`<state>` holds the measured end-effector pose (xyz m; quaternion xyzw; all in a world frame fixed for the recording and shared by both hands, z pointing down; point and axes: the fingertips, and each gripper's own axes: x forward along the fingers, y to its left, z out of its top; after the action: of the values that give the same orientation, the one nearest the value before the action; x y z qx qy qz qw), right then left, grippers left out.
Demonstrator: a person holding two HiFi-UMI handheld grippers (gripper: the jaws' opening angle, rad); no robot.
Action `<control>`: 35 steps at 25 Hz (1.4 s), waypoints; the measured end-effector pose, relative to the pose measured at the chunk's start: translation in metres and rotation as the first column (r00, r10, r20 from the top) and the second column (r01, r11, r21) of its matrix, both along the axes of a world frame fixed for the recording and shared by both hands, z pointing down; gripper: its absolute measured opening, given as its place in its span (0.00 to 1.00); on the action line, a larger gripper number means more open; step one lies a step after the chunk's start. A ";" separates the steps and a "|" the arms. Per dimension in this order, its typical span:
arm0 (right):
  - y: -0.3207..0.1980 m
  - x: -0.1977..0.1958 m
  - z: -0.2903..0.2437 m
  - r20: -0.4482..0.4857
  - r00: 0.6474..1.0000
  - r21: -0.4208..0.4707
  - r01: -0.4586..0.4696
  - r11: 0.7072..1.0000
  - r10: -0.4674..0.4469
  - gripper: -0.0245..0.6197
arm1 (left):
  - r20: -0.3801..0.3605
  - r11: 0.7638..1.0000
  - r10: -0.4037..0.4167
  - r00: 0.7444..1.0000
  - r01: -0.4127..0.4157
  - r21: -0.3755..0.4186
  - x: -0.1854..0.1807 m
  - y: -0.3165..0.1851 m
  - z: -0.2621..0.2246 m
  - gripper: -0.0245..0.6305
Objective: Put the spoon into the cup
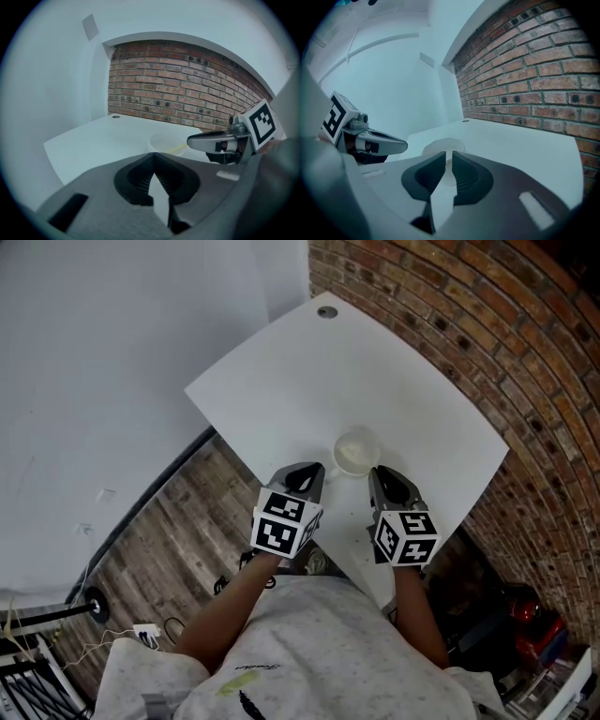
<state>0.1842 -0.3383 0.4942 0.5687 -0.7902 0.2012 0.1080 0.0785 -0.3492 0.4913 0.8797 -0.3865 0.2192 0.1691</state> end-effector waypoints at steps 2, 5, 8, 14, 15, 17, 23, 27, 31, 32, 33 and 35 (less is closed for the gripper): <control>0.002 0.002 -0.003 -0.003 1.000 0.004 -0.009 1.000 0.009 0.12 | -0.004 1.000 0.003 1.000 -0.003 0.003 0.000 0.001 -0.002 0.03; 0.007 0.003 -0.008 -0.005 1.000 0.010 -0.018 1.000 0.018 0.12 | -0.014 1.000 0.014 1.000 -0.014 0.009 0.003 0.004 -0.006 0.03; 0.012 0.003 -0.015 -0.013 0.999 0.021 -0.033 0.999 0.034 0.12 | -0.023 0.999 0.033 0.999 -0.032 0.018 0.005 0.006 -0.012 0.03; 0.024 -0.001 -0.039 -0.030 0.997 0.061 -0.069 0.996 0.071 0.11 | -0.044 0.997 0.074 0.996 -0.073 0.040 0.004 0.013 -0.026 0.03; 0.027 -0.001 -0.043 -0.035 0.996 0.068 -0.074 0.995 0.077 0.10 | -0.048 0.996 0.081 0.996 -0.079 0.043 0.004 0.015 -0.028 0.03; 0.032 -0.003 -0.051 -0.041 0.995 0.081 -0.087 0.993 0.090 0.09 | -0.054 0.995 0.095 0.994 -0.092 0.048 0.003 0.020 -0.031 0.03; 0.048 -0.015 -0.071 -0.057 0.990 0.113 -0.119 0.986 0.126 0.06 | -0.072 0.990 0.132 0.989 -0.127 0.063 -0.005 0.032 -0.041 0.03; 0.059 -0.024 -0.080 -0.058 0.989 0.124 -0.129 0.984 0.137 0.06 | -0.085 0.988 0.146 0.986 -0.140 0.072 -0.012 0.040 -0.048 0.03; 0.068 -0.031 -0.088 -0.065 0.986 0.135 -0.141 0.981 0.151 0.05 | -0.084 0.984 0.164 0.983 -0.157 0.078 -0.019 0.047 -0.053 0.03; 0.071 -0.033 -0.089 -0.069 0.986 0.137 -0.141 0.980 0.152 0.05 | -0.082 0.983 0.170 0.982 -0.163 0.080 -0.020 0.048 -0.054 0.03; 0.073 -0.035 -0.091 -0.073 0.986 0.138 -0.141 0.980 0.152 0.05 | -0.080 0.982 0.175 0.981 -0.168 0.083 -0.022 0.050 -0.055 0.03; 0.078 -0.039 -0.094 -0.078 0.985 0.142 -0.140 0.980 0.152 0.05 | -0.081 0.981 0.181 0.980 -0.174 0.088 -0.025 0.053 -0.057 0.03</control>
<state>0.1453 -0.2600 0.4004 0.6397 -0.7525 0.1288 0.0891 0.0531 -0.2964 0.4340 0.9256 -0.3073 0.1785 0.1301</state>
